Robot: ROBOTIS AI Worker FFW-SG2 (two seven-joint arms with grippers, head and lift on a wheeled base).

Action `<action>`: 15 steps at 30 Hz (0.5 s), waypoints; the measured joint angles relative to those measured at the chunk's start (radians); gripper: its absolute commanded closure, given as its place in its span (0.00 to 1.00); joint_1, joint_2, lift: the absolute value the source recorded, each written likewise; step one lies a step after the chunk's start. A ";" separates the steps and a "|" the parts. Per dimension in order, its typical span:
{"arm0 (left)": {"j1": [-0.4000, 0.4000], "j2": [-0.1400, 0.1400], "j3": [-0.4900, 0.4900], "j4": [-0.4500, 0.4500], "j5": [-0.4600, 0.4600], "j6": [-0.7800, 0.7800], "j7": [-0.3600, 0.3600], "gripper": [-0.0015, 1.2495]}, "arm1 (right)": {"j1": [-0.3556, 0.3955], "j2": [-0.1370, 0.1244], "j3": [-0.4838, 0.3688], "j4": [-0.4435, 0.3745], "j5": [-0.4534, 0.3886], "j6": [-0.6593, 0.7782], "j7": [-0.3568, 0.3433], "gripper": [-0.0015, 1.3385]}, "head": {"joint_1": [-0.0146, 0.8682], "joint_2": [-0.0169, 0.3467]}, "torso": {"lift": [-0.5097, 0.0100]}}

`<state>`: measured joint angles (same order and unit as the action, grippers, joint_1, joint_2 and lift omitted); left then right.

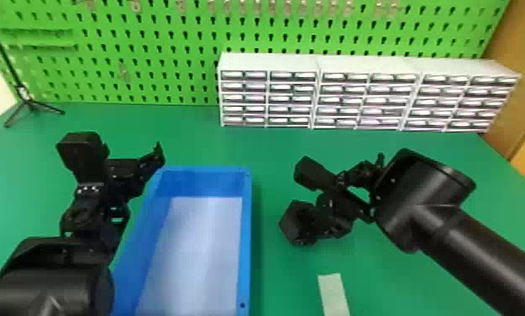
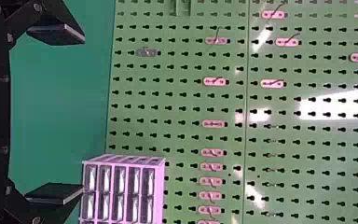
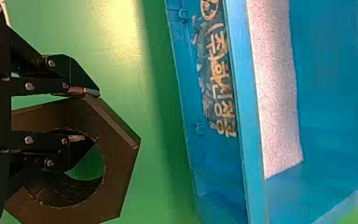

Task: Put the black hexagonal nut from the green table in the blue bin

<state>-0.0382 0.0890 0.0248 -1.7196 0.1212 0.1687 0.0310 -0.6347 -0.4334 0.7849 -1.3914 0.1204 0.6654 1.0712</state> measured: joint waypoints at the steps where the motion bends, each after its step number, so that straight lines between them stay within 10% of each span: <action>1: 0.000 0.000 0.000 0.000 0.000 0.000 0.000 0.13 | 0.000 -0.001 -0.007 0.000 -0.001 0.002 0.005 0.70 | 0.79 0.12 | 0.80; 15: 0.000 0.000 -0.001 0.000 0.000 0.000 0.000 0.13 | 0.004 -0.013 -0.119 0.000 -0.107 0.018 0.033 0.70 | 0.79 0.12 | 0.80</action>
<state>-0.0380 0.0890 0.0235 -1.7196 0.1212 0.1687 0.0312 -0.6308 -0.4460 0.6658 -1.3918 0.0131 0.6829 1.1045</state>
